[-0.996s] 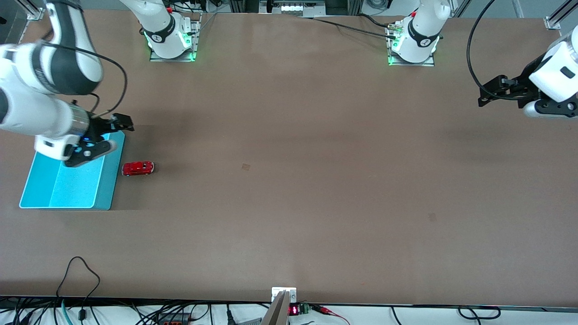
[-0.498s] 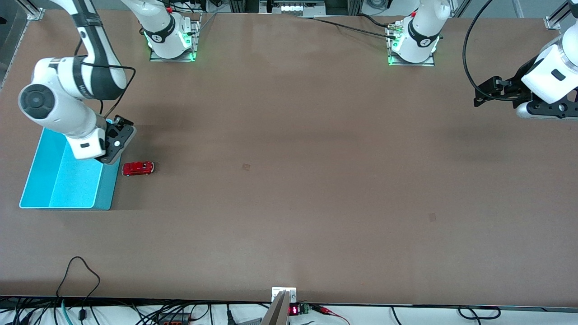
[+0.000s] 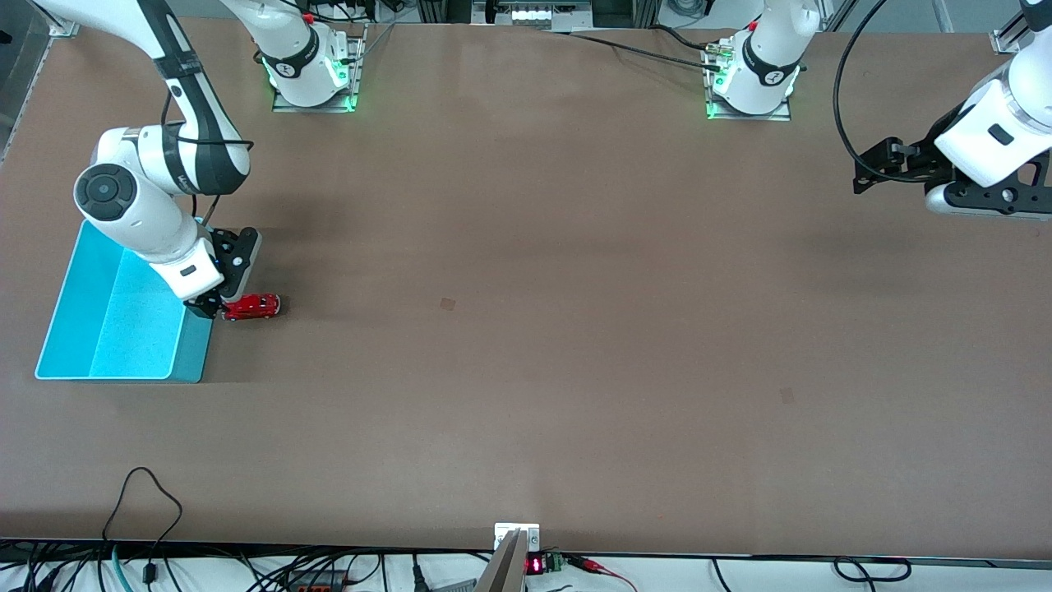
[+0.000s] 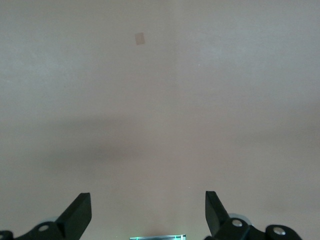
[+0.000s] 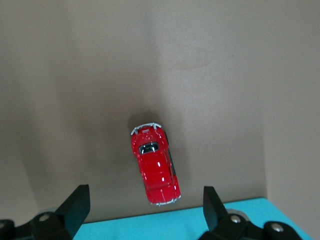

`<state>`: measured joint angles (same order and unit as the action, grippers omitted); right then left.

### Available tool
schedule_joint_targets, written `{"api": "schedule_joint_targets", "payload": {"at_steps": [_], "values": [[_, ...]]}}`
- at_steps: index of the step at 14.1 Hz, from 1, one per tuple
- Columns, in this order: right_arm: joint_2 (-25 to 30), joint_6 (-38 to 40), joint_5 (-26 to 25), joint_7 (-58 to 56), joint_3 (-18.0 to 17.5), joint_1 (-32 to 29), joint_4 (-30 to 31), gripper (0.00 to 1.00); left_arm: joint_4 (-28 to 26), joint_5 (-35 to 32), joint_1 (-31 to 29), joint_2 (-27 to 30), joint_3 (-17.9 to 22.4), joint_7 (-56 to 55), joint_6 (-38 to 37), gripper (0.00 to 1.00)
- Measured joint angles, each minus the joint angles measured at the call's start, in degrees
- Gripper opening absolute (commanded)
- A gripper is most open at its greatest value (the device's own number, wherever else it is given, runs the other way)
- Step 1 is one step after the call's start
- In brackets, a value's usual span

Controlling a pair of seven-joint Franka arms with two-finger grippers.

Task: Wind red beetle toy and store in blue box
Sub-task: 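Lower the right gripper and close it on the red car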

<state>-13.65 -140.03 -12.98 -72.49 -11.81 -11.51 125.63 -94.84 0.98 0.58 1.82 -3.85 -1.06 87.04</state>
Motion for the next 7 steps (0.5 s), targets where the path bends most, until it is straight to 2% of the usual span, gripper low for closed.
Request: {"api": "schedule_joint_targets", "payload": {"at_steps": [7], "values": [[-2.37, -7.26, -0.11, -10.38, 0.0, -1.95, 2.31, 1.0, 0.08, 0.0, 0.09, 0.1, -0.94, 0.0, 0.01, 1.0]]}}
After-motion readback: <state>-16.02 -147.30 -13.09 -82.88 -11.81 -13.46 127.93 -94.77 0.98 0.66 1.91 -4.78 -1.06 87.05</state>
